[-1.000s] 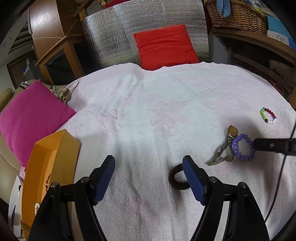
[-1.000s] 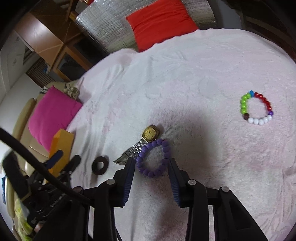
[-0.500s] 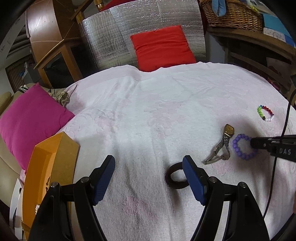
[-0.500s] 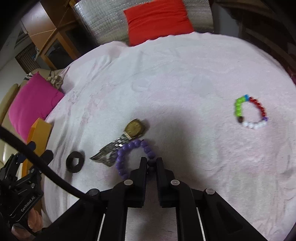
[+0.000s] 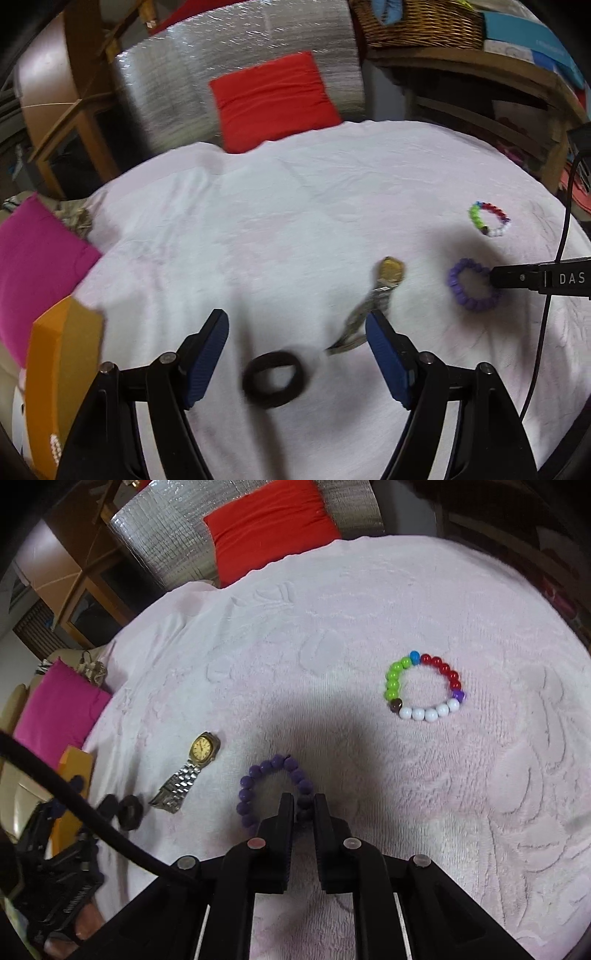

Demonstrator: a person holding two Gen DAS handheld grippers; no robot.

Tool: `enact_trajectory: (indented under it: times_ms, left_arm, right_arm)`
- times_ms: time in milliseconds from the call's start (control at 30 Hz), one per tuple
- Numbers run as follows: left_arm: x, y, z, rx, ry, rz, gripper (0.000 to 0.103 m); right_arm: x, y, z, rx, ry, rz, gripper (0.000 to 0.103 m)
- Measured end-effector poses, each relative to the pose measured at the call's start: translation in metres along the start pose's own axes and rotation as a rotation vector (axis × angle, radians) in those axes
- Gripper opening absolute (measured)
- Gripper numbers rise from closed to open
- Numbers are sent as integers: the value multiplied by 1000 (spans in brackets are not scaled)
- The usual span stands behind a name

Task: Organize jewelry
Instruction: 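Move the left tool to the gold wristwatch and grasp its band, then lift the watch with the left tool while the right holds the purple bracelet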

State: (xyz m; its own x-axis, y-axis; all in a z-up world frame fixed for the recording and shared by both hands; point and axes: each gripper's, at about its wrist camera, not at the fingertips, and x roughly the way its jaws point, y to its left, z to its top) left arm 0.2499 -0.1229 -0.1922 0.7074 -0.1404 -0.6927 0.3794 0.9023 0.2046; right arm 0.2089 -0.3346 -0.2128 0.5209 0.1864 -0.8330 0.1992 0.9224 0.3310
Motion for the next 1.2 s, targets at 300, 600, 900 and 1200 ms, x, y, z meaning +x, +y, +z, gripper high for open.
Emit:
enact_trajectory:
  times_ms: [300, 600, 900, 1200]
  left_arm:
    - [31, -16, 13, -2, 57, -112, 80]
    - [56, -27, 10, -8, 169, -232, 47]
    - [54, -19, 12, -65, 158, -313, 23]
    - [52, -21, 12, -90, 177, -361, 21]
  right_arm:
    - [-10, -12, 3, 58, -22, 59, 15]
    - [-3, -8, 8, 64, -13, 65, 15]
    - [8, -5, 10, 63, 23, 53, 16]
    - [9, -10, 7, 69, 36, 53, 16]
